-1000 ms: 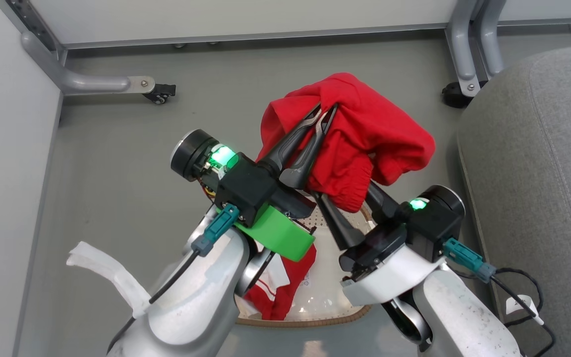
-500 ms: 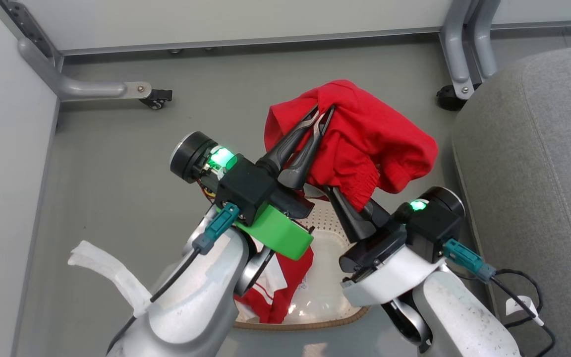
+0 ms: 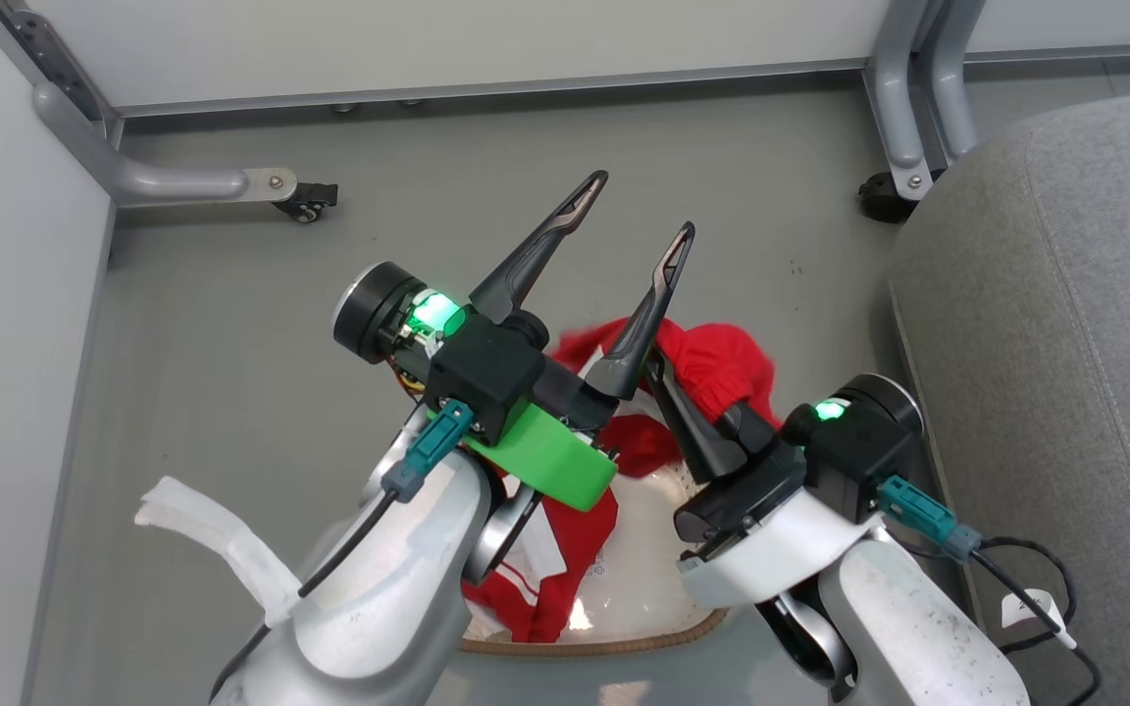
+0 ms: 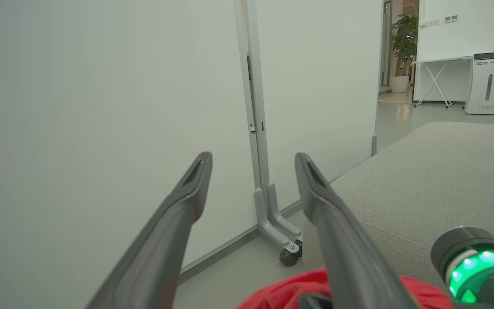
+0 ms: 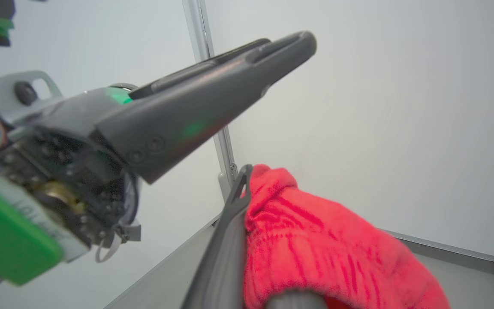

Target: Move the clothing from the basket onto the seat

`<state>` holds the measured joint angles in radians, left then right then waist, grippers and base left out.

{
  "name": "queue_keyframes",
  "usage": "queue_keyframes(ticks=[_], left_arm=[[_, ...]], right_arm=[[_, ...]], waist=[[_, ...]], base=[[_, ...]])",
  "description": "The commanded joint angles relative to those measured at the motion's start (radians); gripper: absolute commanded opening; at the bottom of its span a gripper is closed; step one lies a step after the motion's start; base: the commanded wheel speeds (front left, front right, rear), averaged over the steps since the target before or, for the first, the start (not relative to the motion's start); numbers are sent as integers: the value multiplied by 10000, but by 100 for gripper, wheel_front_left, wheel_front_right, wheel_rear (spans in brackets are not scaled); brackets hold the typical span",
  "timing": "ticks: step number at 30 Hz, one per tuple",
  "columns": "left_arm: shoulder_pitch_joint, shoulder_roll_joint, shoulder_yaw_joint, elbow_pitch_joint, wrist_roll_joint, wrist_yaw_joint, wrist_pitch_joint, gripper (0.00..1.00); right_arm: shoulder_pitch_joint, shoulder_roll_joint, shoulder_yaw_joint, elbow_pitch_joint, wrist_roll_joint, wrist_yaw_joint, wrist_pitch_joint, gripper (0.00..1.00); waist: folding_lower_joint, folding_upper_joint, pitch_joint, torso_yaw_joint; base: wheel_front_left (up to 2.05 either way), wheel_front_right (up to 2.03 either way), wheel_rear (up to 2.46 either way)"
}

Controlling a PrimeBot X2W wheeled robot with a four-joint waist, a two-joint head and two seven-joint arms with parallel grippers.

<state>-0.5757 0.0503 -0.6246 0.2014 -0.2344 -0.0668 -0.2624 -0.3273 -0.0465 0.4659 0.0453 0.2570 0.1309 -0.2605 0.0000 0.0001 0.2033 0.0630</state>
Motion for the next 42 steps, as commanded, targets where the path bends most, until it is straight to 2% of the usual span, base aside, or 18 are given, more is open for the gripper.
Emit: queue_keyframes(ticks=[1,15,22,31,42], left_arm=[[-28,3,36,-8,82,55,-37,100],[-123,3,123,-16,195,35,-37,100],[-100,6,185,113,340,-41,-37,100],[-261,13,175,169,445,-154,-22,100],[-527,140,107,320,675,-288,-20,100]], right_arm=[[88,-26,-19,-10,-27,-3,-26,0],[42,-28,-165,-23,-97,-3,-26,0],[25,-29,-441,-53,-145,-3,-26,0],[-195,-29,-1269,-298,-351,-3,-26,0],[-362,-26,-2600,-839,-663,-3,-26,0]], waist=[[0,-1,5,-8],[0,-1,131,-99],[0,-1,210,-402],[0,-1,629,-1146],[0,-1,1216,-2576]], base=[[0,0,0],[0,0,0],[0,0,0],[0,0,0],[0,0,0]])
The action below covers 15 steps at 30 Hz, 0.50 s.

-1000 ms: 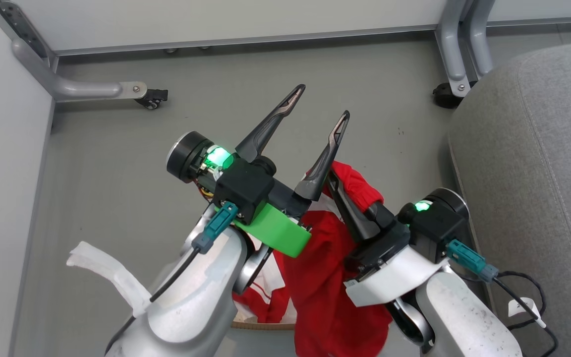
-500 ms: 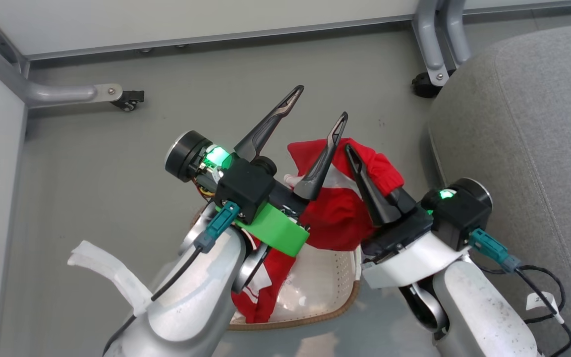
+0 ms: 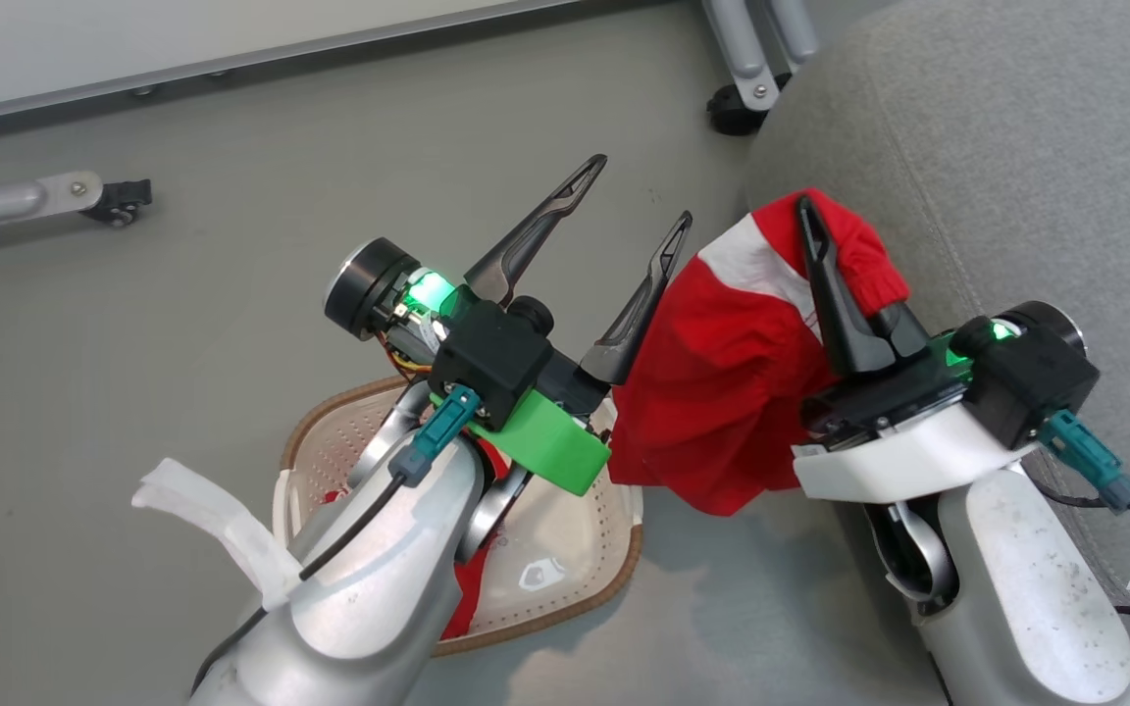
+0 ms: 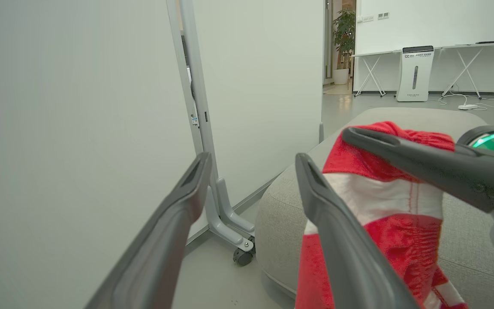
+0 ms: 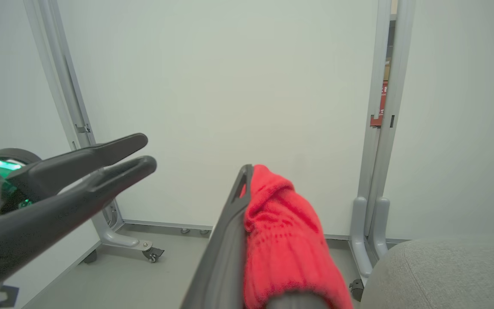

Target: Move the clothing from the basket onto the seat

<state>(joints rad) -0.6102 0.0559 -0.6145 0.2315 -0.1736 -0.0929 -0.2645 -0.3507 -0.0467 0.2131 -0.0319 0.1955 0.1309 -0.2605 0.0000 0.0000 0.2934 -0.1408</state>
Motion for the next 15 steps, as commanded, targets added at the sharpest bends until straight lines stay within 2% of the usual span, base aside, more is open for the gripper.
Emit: queue_keyframes(ticks=[1,9,15], left_arm=[[-214,105,-2,41,91,-37,-1,100],[-398,231,-201,311,197,-135,1,100],[-409,334,-257,437,201,-168,1,100]], right_arm=[[-142,-21,-161,-97,-56,-3,-26,0],[-116,-20,-990,-266,-88,-3,-26,0],[60,-20,-1313,-292,9,-3,-26,0]], waist=[[0,0,361,-657],[0,0,740,-1554],[0,0,868,-1909]], base=[[0,0,0],[0,0,0],[0,0,0]])
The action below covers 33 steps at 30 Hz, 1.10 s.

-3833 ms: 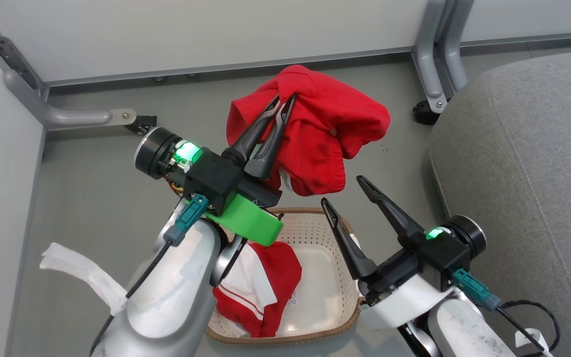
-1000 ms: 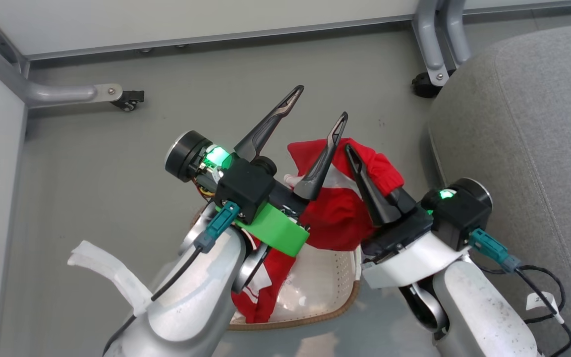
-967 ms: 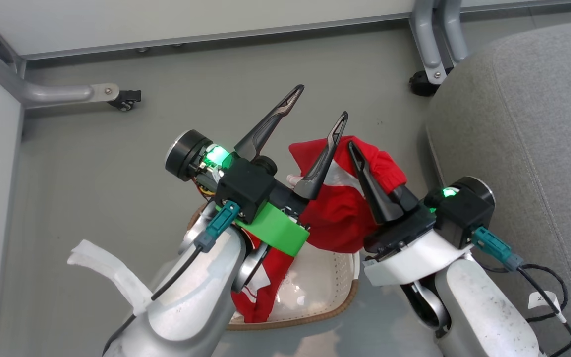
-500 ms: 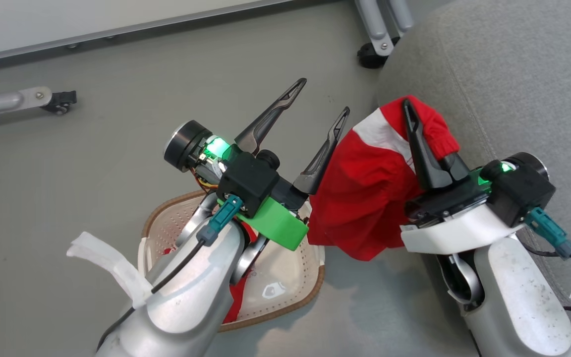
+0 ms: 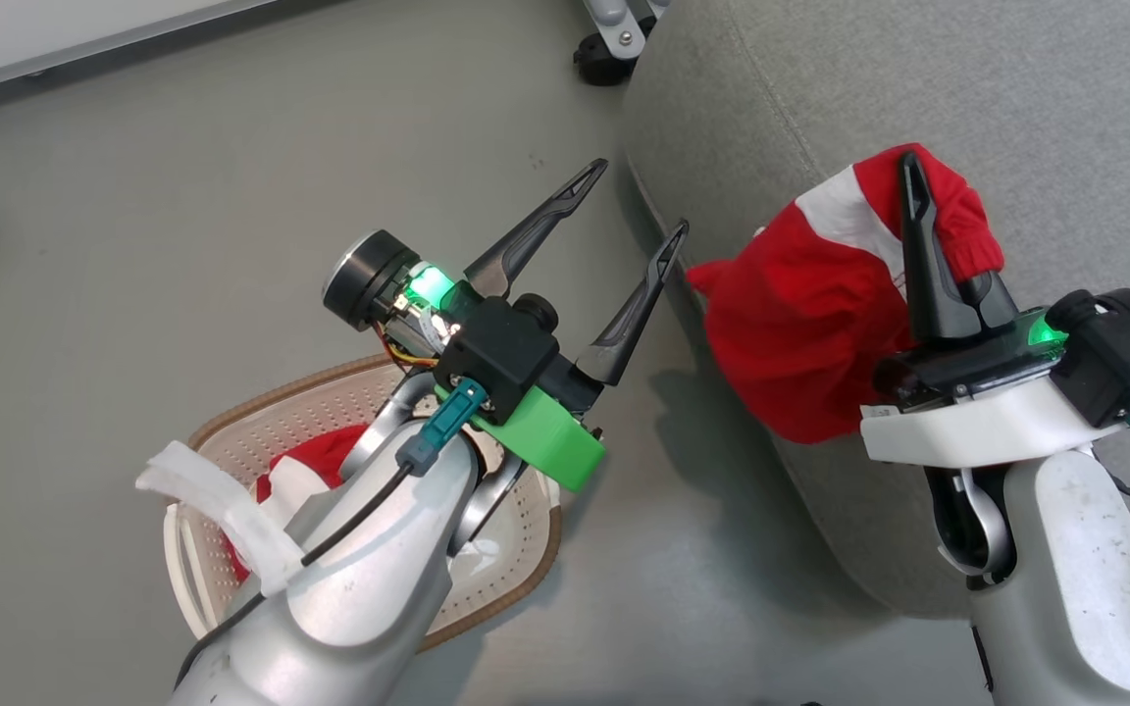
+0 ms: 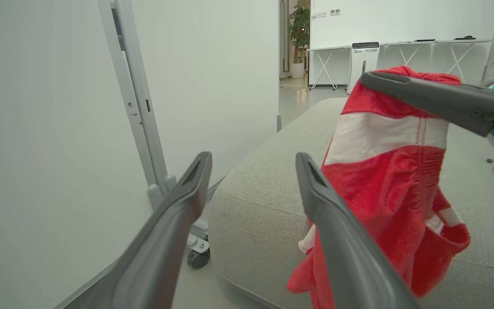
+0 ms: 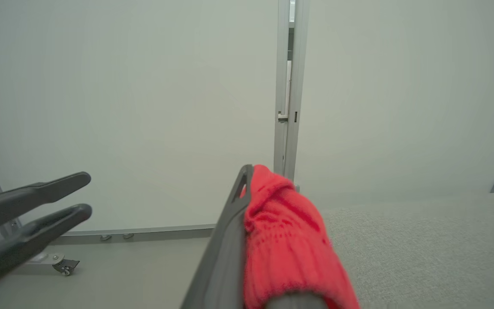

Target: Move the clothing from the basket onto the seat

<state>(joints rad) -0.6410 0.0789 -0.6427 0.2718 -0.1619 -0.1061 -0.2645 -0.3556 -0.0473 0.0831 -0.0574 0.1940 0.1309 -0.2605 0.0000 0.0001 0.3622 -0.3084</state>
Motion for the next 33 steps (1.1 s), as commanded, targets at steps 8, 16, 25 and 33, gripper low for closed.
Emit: queue_keyframes(ticks=[8,16,25,33], left_arm=[[135,259,21,38,86,-49,1,100],[72,349,-31,-9,165,4,2,100],[-353,475,-219,-15,250,-48,41,100],[-728,694,-298,-195,371,-52,160,100]], right_arm=[[18,-16,-516,49,300,-3,-26,0],[-1439,-360,-1407,14,-105,-3,-26,0],[-4019,-1707,-2874,61,-405,-3,-25,0],[-6330,-3475,-3748,1269,-379,-5,-25,0]], waist=[[0,-1,214,-313],[0,-1,619,-216],[0,-1,1684,30],[0,-1,2676,118]], base=[[0,0,0],[0,0,0],[0,0,0],[0,0,0]])
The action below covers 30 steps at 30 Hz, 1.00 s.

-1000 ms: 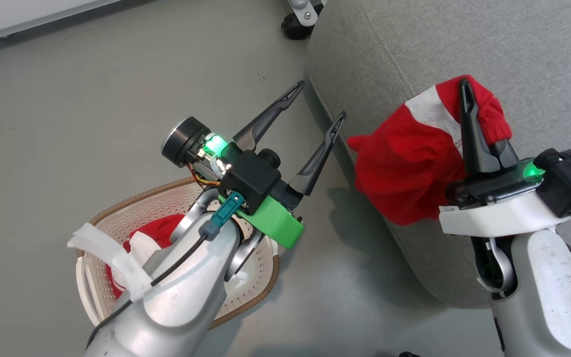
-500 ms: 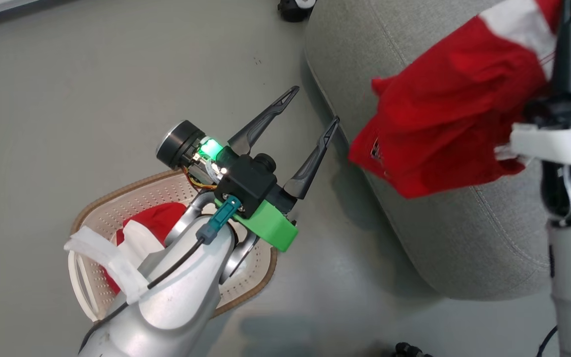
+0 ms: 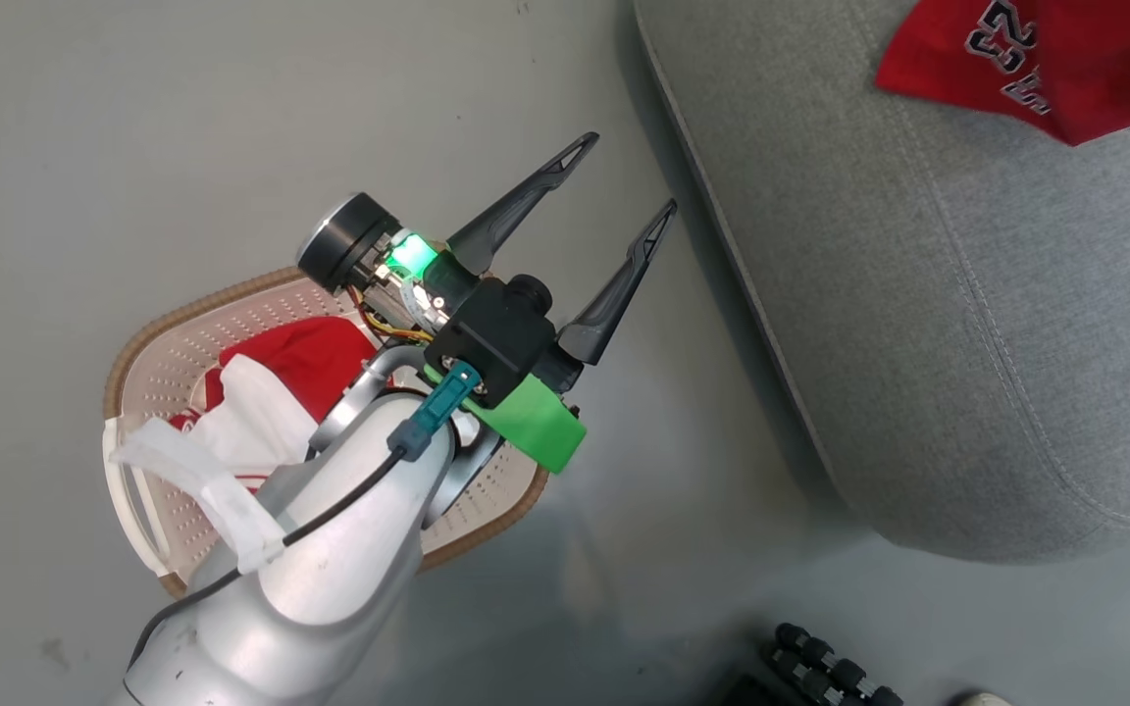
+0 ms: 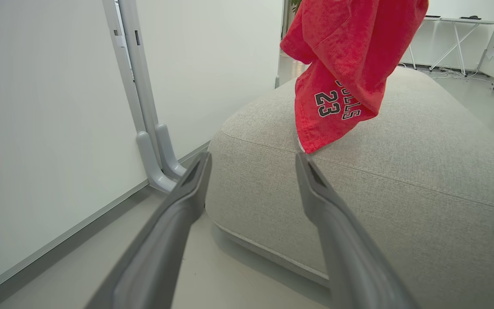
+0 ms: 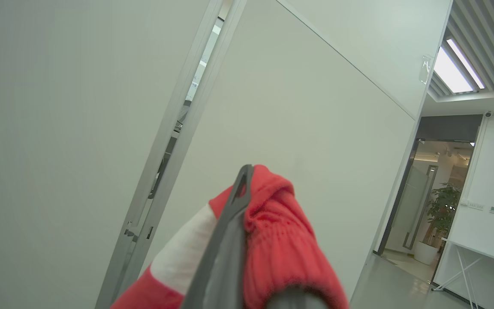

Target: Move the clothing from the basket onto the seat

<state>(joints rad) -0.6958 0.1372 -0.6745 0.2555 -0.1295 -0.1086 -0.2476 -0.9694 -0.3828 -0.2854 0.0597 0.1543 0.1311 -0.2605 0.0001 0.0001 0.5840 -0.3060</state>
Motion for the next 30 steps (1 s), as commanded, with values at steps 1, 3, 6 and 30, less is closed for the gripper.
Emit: queue_keyframes(ticks=[1,3,6,30], left_arm=[[-212,119,12,-60,61,-28,2,100],[-309,186,-18,-121,89,-33,47,100],[-432,283,-50,-150,130,-33,72,100],[-895,626,-161,-672,101,121,340,100]], right_arm=[[-383,-273,-99,230,62,-7,-26,0],[-946,-785,-182,741,105,-7,-25,0],[-1614,-1300,-254,1273,94,-7,-26,0],[416,70,-889,4448,-577,-8,-19,0]], waist=[[-1,-1,528,101],[-1,-1,732,105],[-1,-1,919,79],[-1,-1,1843,288]], base=[[0,0,0],[0,0,0],[0,0,0],[0,0,0]])
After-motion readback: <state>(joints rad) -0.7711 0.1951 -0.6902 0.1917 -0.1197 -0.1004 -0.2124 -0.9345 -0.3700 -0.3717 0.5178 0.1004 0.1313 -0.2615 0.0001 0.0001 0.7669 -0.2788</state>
